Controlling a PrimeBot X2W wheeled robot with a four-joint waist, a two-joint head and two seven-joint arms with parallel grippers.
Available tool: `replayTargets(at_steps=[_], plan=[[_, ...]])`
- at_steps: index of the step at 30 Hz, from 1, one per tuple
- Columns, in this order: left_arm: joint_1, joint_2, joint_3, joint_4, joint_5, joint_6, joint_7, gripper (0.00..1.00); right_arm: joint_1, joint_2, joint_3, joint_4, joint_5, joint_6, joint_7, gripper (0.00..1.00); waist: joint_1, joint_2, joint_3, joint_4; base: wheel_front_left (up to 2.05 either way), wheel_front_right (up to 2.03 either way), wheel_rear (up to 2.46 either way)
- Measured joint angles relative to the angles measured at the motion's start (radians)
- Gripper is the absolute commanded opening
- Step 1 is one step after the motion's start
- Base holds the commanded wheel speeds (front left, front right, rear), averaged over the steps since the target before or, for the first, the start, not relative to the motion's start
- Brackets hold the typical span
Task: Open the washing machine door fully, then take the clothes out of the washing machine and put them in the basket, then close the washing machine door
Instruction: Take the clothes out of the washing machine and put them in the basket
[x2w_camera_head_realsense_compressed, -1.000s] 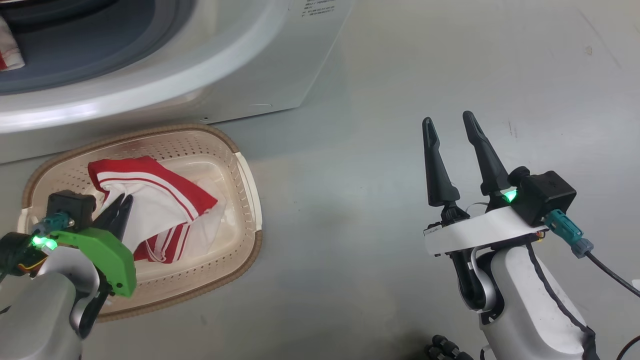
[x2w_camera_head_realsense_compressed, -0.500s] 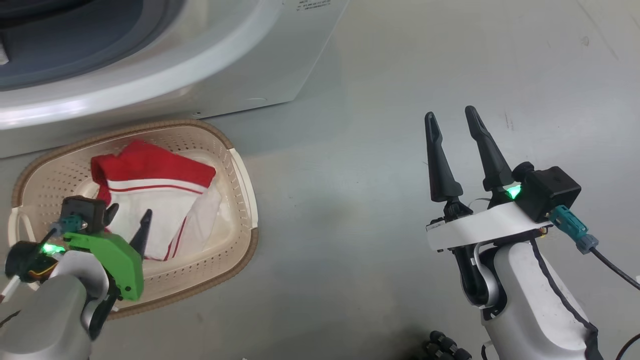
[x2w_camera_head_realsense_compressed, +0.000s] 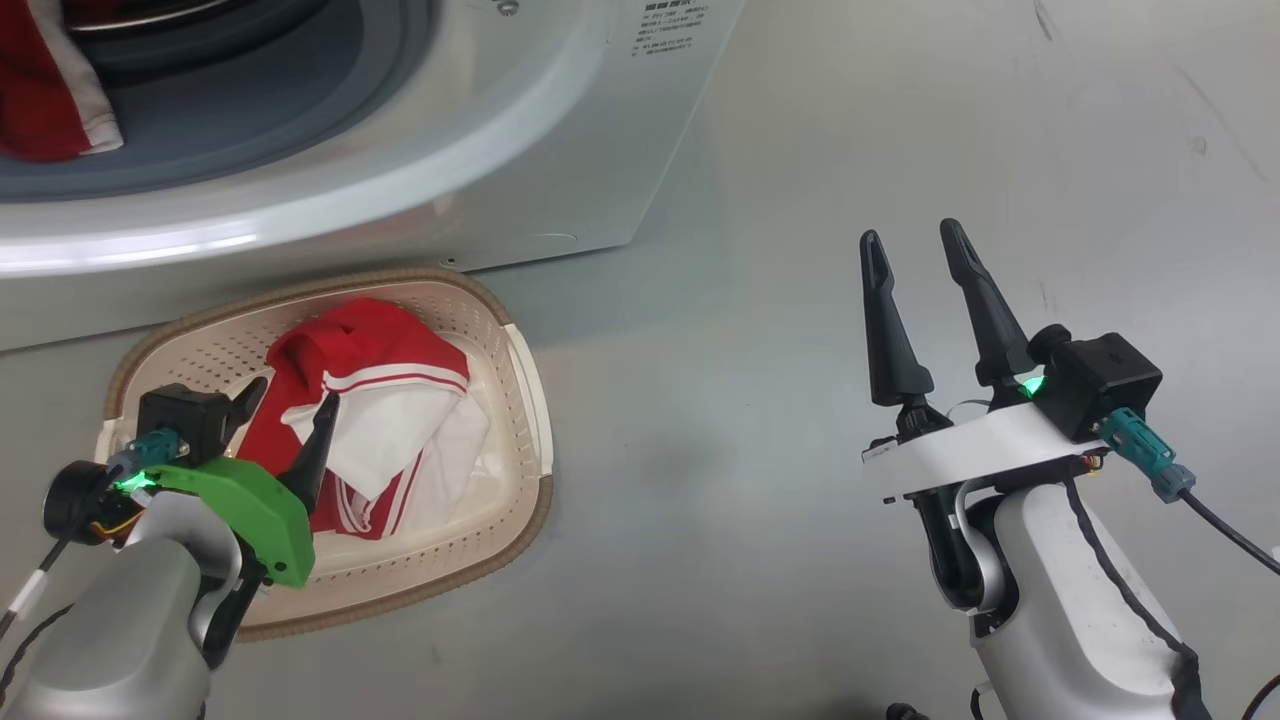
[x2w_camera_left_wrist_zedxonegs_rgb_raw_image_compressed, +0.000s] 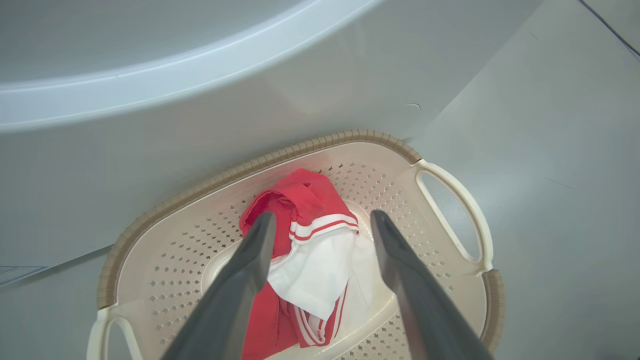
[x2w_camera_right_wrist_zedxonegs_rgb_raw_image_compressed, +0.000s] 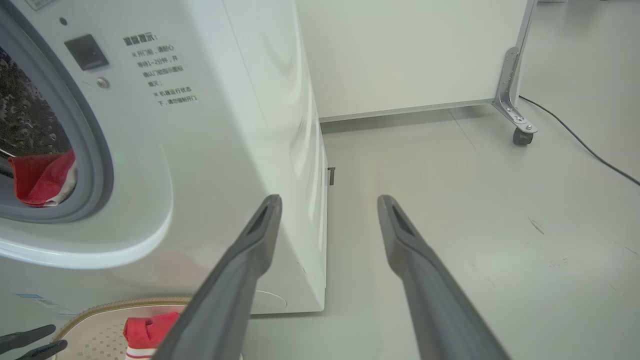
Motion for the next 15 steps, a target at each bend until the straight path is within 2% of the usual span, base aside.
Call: replayTargets(at_steps=[4,15], plan=[[0.0,-0.003,-0.006,0.0,-0.008,0.0,-0.045,1.0,0.0,0.0,-0.012,0.017,-0.009,0.009,0.0,1.0,0.0,0.0,-0.037,0.019,0.0,0.0,0.0],[0.0,-0.025,-0.032,-0.033,-0.02,0.0,-0.077,1.0,0.025,-0.001,-0.041,0.056,-0.018,0.026,0.0,1.0,0.0,0.0,-0.137,0.079,0.0,0.0,0.0]])
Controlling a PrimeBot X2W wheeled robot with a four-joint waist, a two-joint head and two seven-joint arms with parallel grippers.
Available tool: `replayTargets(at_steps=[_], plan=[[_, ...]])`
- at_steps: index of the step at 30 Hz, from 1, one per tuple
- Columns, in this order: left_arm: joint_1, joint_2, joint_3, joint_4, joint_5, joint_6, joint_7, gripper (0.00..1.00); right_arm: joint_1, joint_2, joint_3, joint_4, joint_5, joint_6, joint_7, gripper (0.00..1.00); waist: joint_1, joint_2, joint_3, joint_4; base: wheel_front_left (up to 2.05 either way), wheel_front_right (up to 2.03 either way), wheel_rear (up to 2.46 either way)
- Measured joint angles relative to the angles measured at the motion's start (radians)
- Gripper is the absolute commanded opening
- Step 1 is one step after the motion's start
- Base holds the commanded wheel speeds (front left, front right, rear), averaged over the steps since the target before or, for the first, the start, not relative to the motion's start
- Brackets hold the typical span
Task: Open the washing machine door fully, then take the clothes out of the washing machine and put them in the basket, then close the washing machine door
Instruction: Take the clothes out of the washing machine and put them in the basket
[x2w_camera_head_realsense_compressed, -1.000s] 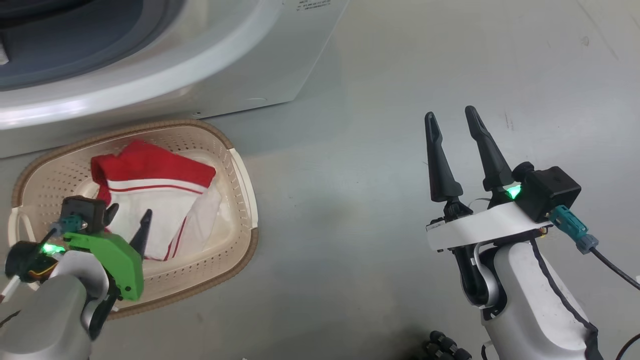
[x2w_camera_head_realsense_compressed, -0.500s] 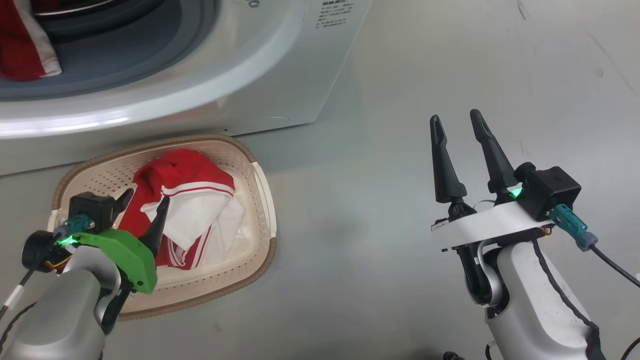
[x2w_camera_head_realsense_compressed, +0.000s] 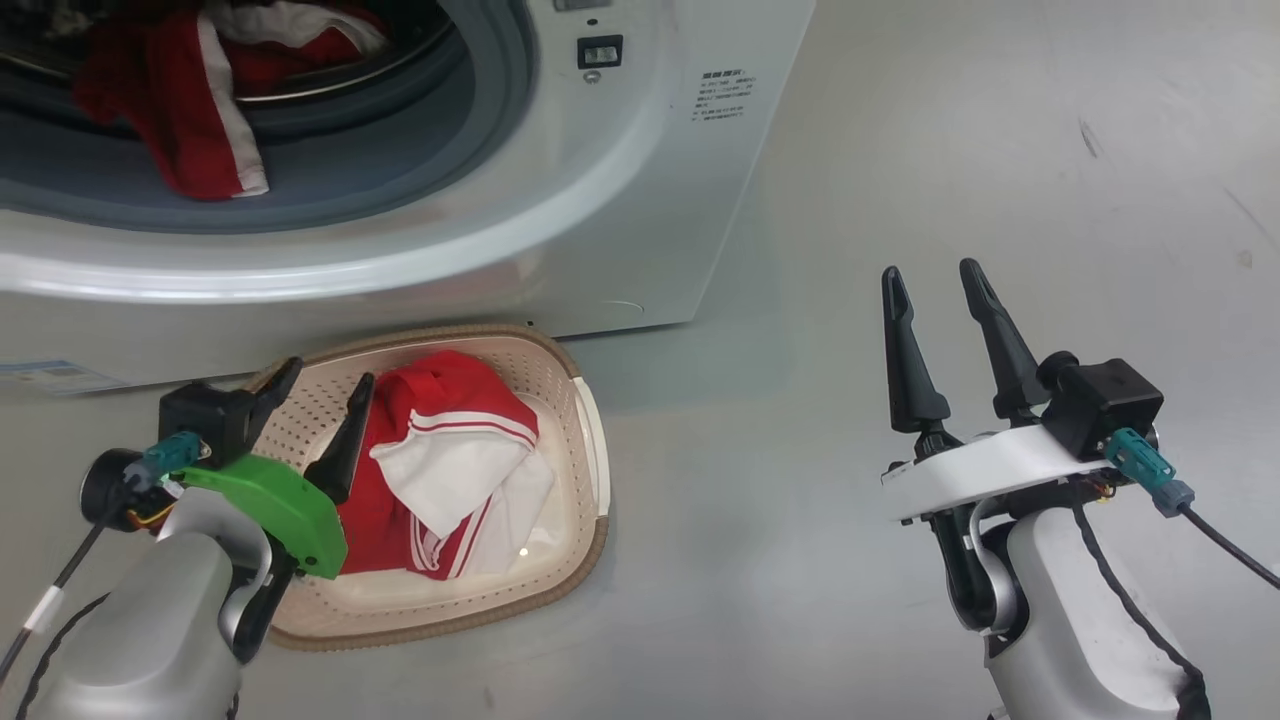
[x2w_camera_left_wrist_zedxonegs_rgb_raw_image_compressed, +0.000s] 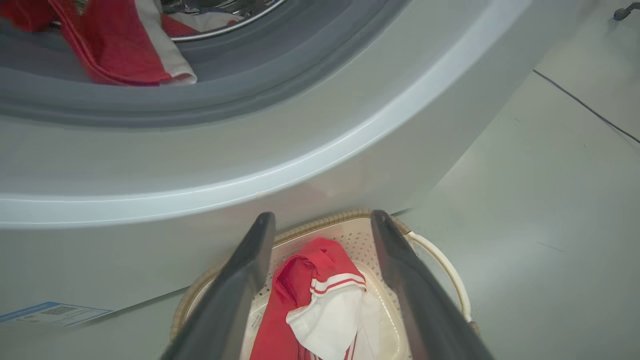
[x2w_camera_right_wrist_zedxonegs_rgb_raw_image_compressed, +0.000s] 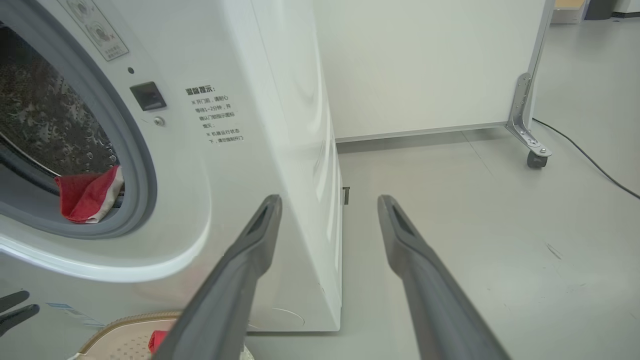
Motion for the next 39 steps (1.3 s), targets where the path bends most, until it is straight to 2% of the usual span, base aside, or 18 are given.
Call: replayTargets(at_steps=[16,23,26,39], plan=[[0.063,-0.001,0.034,-0.081,-0.041,0.0,-0.009,1.0,0.078,0.0,-0.032,0.054,-0.019,0.037,0.0,1.0,0.0,0.0,-0.179,0.089,0.0,0.0,0.0],[0.11,0.001,0.087,-0.15,-0.031,0.0,-0.009,1.0,0.123,-0.005,-0.044,0.056,-0.026,0.044,0.0,1.0,0.0,0.0,-0.256,0.119,0.0,0.0,0.0],[0.198,0.0,0.183,-0.23,-0.027,0.022,-0.009,1.0,0.151,-0.006,-0.039,0.06,-0.033,0.062,0.0,1.0,0.0,0.0,-0.318,0.143,0.0,0.0,0.0],[0.324,-0.013,0.262,-0.336,0.012,0.06,-0.009,1.0,0.184,-0.006,-0.042,0.056,-0.039,0.069,0.0,1.0,-0.0001,0.0,-0.338,0.149,0.0,0.0,0.0]])
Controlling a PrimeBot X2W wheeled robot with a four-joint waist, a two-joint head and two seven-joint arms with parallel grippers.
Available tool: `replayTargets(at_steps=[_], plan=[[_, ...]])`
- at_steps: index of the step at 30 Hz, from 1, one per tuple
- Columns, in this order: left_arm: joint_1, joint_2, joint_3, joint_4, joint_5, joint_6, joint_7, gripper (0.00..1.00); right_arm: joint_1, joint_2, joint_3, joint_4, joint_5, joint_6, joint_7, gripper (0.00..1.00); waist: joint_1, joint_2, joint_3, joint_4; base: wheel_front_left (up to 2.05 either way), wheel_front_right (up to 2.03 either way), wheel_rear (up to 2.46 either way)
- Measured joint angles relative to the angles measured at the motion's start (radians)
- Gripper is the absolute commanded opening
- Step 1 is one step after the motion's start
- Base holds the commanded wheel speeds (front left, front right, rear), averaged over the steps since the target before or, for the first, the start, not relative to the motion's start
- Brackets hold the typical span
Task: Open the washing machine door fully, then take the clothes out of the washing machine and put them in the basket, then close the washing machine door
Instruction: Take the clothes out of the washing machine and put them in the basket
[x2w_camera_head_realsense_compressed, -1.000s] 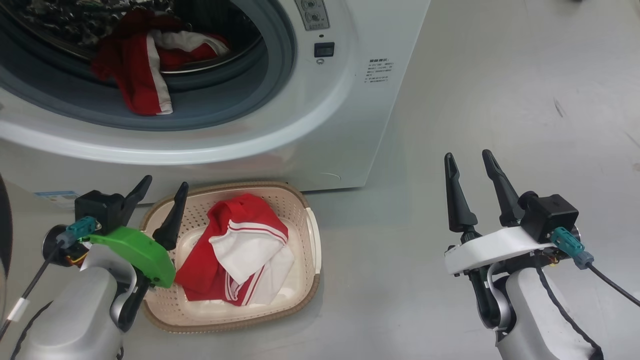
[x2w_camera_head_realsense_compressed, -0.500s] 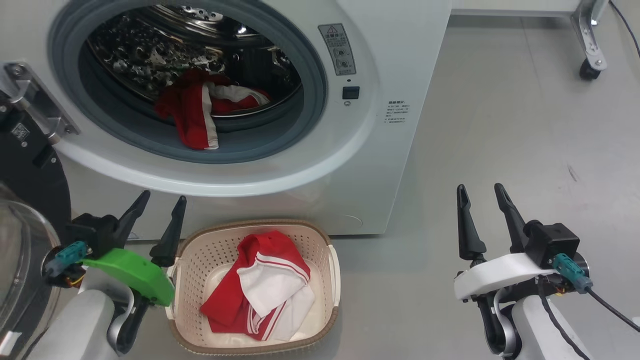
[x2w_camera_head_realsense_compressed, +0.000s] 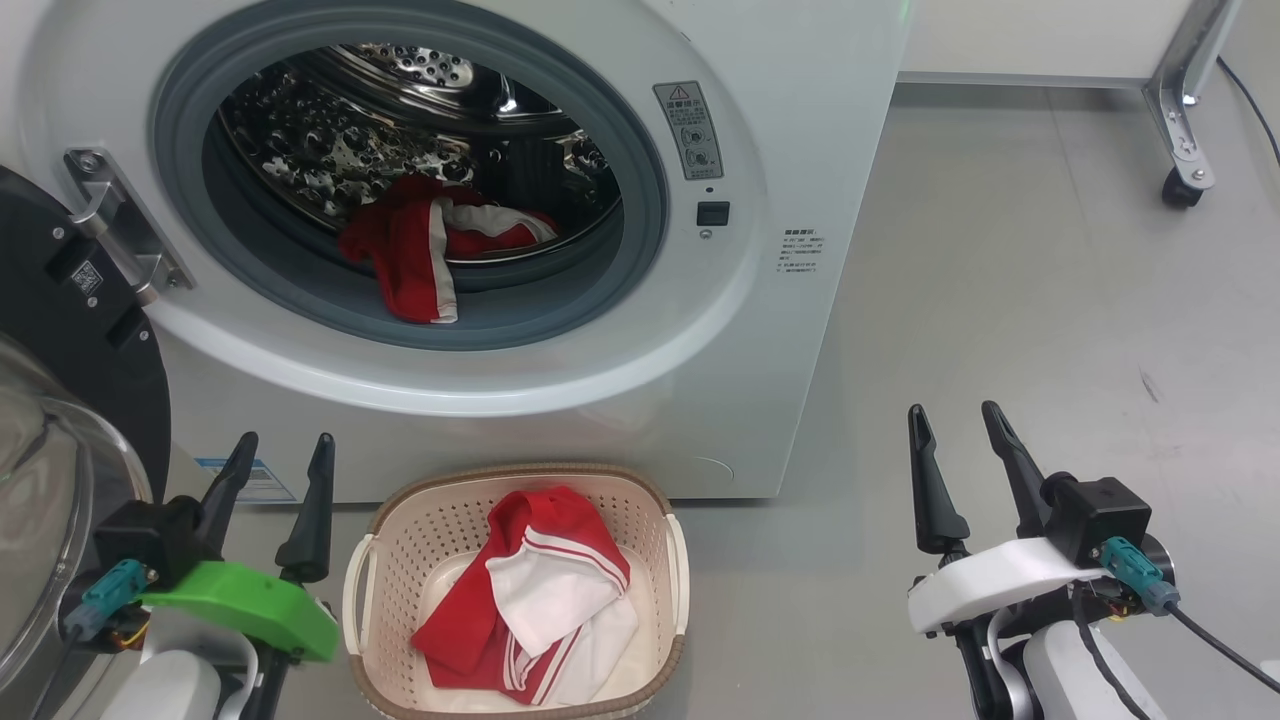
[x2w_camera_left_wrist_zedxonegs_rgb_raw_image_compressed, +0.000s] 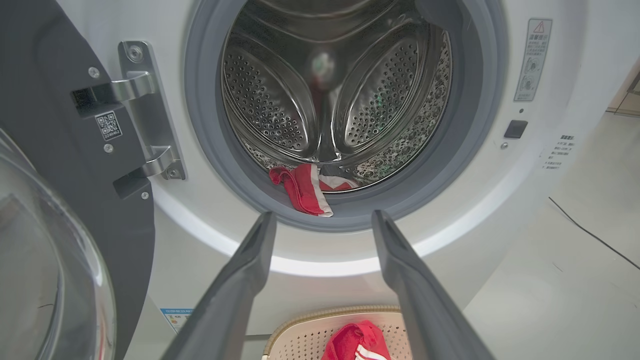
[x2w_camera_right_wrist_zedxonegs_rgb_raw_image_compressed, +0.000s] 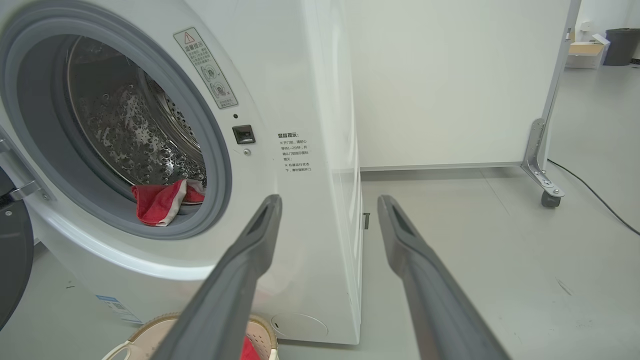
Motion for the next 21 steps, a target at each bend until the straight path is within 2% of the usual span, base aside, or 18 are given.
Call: replayTargets(at_steps=[21], plan=[[0.076,-0.02,0.049,-0.107,0.063,0.005,0.0,1.0,0.0,0.001,0.0,-0.004,-0.001,0.009,0.0,1.0,0.0,0.0,0.0,-0.013,0.0,0.0,0.0]])
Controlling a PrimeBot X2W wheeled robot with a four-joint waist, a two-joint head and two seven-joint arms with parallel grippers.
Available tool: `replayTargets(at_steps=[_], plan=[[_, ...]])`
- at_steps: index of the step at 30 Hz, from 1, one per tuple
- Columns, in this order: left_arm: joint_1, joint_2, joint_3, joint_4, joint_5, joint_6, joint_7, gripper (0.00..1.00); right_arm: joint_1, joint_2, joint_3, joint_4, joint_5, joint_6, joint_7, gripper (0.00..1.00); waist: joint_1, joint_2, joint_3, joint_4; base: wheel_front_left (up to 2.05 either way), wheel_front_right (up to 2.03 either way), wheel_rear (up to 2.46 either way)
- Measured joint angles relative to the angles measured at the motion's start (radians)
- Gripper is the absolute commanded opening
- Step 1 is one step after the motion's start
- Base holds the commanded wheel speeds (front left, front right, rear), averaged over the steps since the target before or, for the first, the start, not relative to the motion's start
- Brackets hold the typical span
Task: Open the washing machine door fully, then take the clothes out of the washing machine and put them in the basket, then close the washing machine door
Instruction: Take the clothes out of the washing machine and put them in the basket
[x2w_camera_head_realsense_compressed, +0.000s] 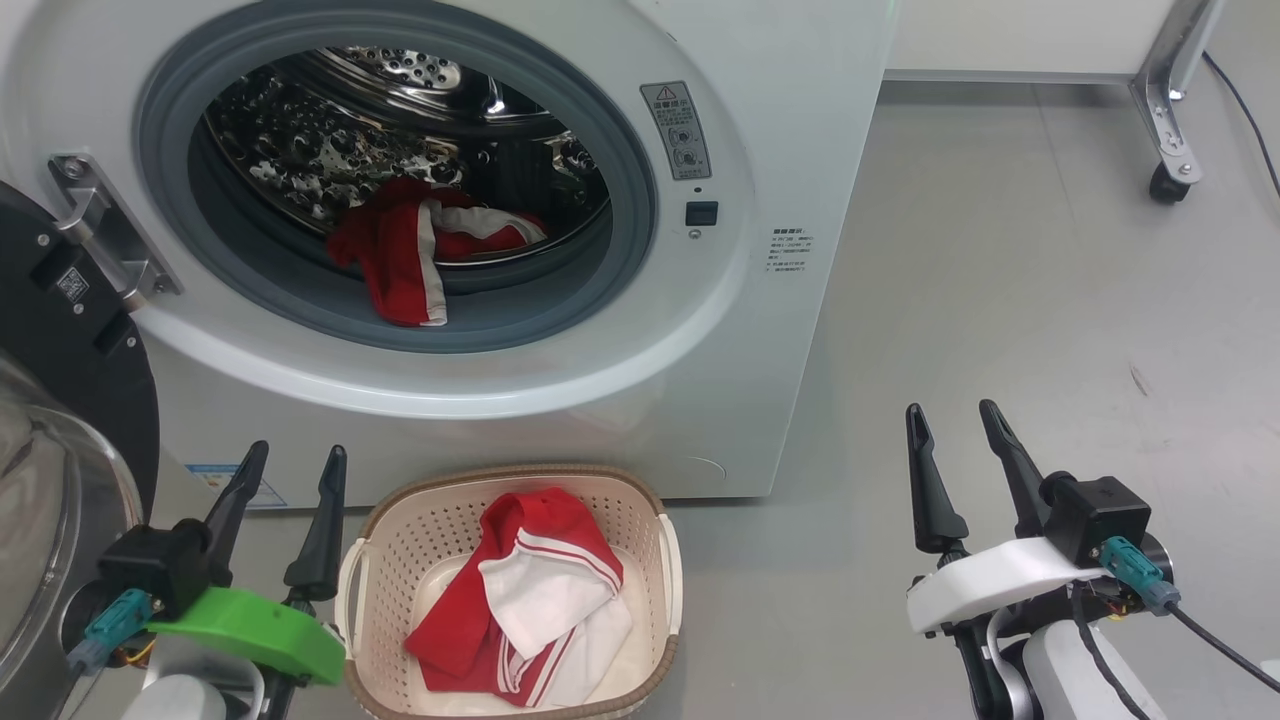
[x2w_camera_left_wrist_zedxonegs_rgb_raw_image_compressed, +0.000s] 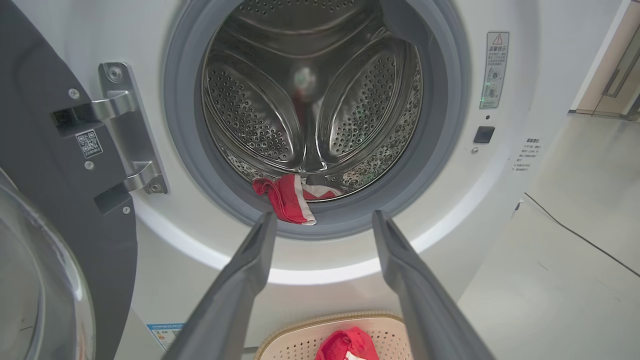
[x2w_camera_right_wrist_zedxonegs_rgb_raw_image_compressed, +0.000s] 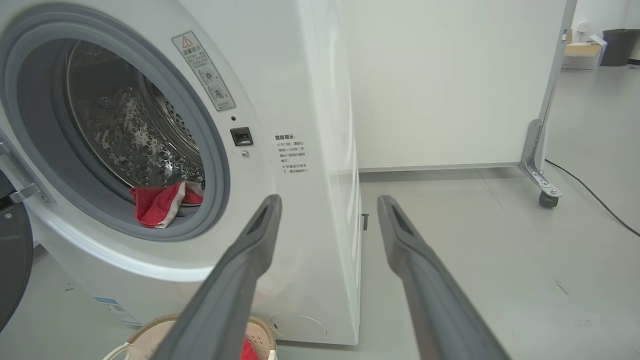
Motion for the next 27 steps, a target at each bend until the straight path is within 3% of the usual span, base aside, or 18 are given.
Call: replayTargets(at_steps=[27], plan=[[0.048,-0.004,0.02,-0.037,0.044,-0.006,0.0,1.0,0.0,0.004,0.005,0.0,-0.004,0.01,0.0,1.0,0.0,0.0,0.002,-0.012,0.0,0.0,0.0]])
